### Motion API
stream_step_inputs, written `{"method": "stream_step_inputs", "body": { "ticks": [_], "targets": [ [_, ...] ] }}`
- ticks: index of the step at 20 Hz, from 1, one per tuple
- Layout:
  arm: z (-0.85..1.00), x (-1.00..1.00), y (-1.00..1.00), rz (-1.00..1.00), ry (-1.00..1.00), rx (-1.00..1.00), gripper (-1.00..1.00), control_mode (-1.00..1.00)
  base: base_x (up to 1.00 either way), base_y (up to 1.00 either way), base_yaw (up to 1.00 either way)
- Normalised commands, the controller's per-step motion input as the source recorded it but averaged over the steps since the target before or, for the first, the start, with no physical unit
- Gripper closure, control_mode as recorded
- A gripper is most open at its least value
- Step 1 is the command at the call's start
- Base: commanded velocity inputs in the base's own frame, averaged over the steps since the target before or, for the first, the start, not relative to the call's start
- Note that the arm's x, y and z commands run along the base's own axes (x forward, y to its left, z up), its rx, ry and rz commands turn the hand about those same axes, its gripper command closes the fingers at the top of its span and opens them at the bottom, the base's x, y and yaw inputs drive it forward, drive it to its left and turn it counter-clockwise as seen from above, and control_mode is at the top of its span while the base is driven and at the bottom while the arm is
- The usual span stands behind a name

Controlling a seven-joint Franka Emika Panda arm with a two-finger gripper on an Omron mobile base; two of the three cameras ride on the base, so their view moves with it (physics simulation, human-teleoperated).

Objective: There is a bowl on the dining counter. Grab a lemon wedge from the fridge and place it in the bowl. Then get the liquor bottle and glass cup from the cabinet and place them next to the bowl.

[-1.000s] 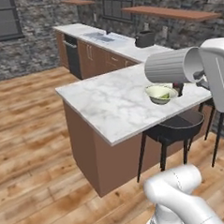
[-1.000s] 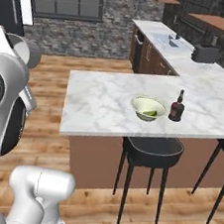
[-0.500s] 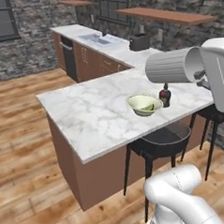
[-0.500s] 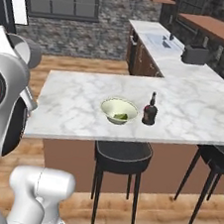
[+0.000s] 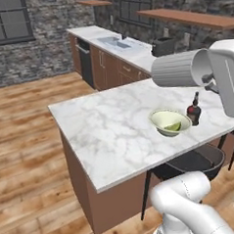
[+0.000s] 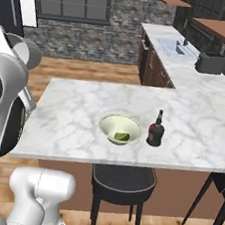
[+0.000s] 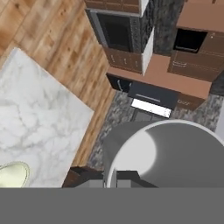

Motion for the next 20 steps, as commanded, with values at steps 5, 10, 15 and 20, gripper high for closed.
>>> {"method": "stream_step_inputs", "body": {
  "ticks": [5,10,15,20],
  "targets": [
    [0.0,0.0,0.0,0.0,0.0,0.0,1.0,1.0,0.7,-0.38,0.28],
    [0.0,0.0,0.0,0.0,0.0,0.0,1.0,1.0,0.62,-0.3,0.23],
    [-0.12,0.46,0.0,0.01,0.47,-0.14,1.0,-1.0,0.0,0.0,0.0],
    [-0.38,0.29,0.0,0.0,0.61,-0.24,1.0,-1.0,0.0,0.0,0.0]
  ]
}}
